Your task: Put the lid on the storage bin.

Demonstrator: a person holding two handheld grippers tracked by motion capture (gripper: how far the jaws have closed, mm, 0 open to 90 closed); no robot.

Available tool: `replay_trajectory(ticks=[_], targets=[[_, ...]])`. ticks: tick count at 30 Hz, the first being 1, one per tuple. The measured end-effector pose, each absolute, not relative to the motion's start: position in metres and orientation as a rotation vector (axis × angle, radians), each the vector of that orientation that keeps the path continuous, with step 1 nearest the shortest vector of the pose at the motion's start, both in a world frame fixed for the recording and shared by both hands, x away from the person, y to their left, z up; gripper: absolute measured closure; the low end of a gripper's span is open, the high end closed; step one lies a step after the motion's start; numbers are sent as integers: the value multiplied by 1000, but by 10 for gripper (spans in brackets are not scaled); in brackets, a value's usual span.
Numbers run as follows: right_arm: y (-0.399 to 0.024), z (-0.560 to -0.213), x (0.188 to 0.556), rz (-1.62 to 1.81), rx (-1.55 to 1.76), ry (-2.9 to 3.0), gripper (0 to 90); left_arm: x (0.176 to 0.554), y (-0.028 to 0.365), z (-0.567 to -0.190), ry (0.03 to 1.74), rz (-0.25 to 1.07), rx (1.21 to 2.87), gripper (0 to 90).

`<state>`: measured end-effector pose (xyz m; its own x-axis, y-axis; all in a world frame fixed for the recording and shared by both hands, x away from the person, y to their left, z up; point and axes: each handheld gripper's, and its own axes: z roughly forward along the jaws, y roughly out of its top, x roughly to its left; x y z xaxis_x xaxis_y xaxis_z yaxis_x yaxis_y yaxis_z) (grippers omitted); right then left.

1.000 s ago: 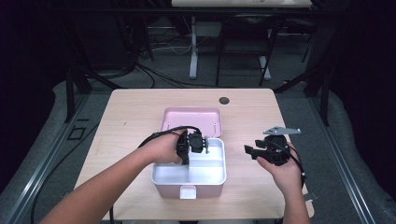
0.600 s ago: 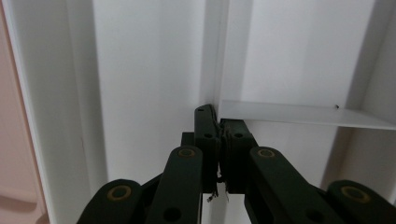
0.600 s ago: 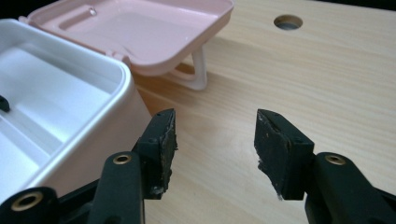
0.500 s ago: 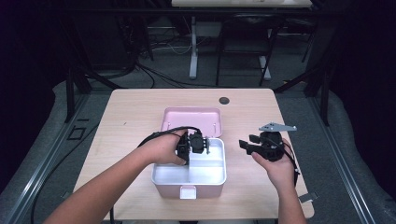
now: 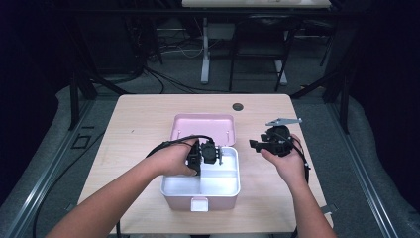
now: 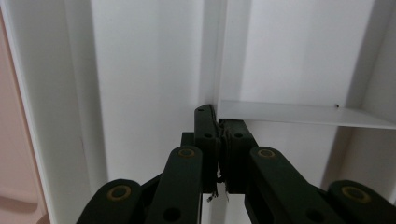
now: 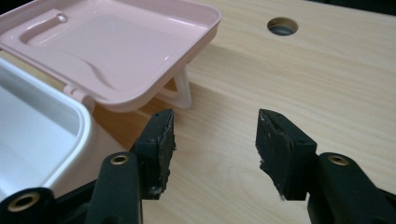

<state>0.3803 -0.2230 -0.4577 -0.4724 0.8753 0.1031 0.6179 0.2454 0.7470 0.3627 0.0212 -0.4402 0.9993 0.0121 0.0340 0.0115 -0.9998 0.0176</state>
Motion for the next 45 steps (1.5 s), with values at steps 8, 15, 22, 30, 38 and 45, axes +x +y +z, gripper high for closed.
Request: replay_trajectory(ticks=[8,15,22,30,38,45], targets=[[-204,-444,399,992,1366,2241,489,363,21,-440,-5,58,3132,869],[-189,-436,419,937,1381,2292,497,363,20,-440,-12,59,3131,870],[-179,-429,436,917,1397,2324,495,362,21,-440,-10,58,3128,870],[-169,-428,449,891,1409,2331,496,362,20,-441,-15,64,3129,870],[-158,-428,456,930,1410,2349,495,363,21,-440,-20,49,3128,872],[-152,-433,470,878,1447,2350,491,362,21,-440,-15,55,3125,871]])
